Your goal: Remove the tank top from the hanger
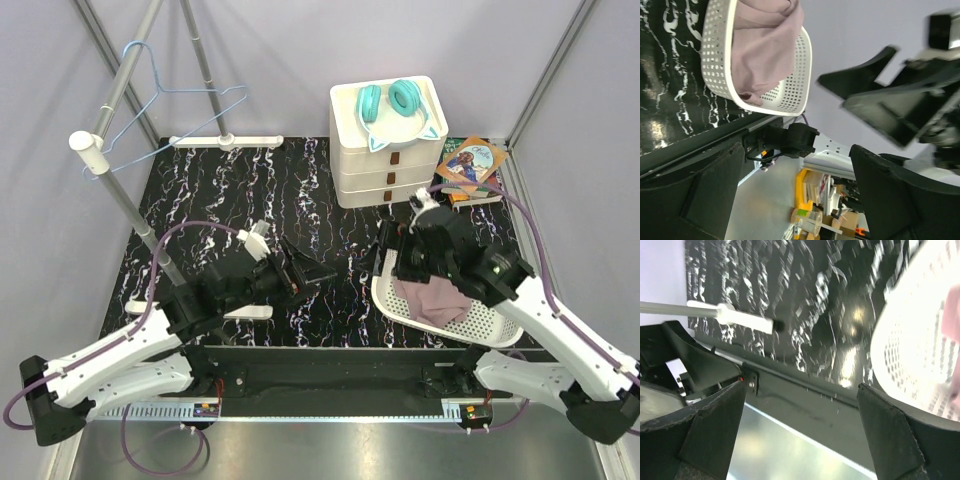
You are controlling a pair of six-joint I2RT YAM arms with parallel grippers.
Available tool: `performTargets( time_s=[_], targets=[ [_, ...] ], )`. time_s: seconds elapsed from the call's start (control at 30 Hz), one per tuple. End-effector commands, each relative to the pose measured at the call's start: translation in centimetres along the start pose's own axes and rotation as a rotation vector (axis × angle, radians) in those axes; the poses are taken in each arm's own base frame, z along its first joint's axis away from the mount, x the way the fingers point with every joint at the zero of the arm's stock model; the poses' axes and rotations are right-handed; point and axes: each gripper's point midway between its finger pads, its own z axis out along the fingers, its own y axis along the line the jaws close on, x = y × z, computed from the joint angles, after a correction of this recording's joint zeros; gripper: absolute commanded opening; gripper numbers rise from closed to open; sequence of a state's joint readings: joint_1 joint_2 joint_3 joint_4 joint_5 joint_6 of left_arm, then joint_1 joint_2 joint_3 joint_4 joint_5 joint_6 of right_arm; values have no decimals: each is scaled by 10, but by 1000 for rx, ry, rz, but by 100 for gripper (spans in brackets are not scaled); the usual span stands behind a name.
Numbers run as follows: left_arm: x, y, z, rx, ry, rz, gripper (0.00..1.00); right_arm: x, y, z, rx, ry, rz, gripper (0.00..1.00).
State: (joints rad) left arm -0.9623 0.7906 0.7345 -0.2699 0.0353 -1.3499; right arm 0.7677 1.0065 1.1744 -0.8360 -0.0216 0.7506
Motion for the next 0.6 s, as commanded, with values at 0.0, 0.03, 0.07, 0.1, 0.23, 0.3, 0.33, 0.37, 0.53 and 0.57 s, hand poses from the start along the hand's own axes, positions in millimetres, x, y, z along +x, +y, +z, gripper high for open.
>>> performTargets(
  time_s=[0.0, 0.03, 0.07, 0.1, 0.23, 0.3, 0.33, 0.37, 0.53, 0.57],
  targets=[
    [14, -7, -1, 109, 63, -32, 92, 15, 11, -3, -128, -6, 191, 100],
    [16, -1, 1, 120, 67, -31, 93, 18, 12, -5, -156, -7, 200, 100],
    [19, 0, -1, 137, 79, -30, 93, 16, 24, -9, -235, -18, 211, 100],
    [24, 10, -1, 142, 91, -29, 94, 25, 21, -10, -275, -18, 216, 100],
    [34, -4, -14, 376, 128, -41, 96, 41, 36, -22, -529, -35, 229, 100],
    [46, 12, -18, 429, 172, -55, 96, 51, 39, -27, -678, -53, 260, 100],
    [44, -5, -33, 546, 167, -60, 96, 53, 39, -30, -728, -68, 274, 100],
    [47, -4, -38, 583, 176, -61, 96, 49, 44, -39, -809, -97, 314, 100],
    [56, 20, -66, 735, 168, -23, 97, 74, 8, -31, -943, -165, 413, 100],
    [58, 20, -76, 776, 169, -3, 98, 75, 1, -27, -933, -183, 426, 99]
  ],
)
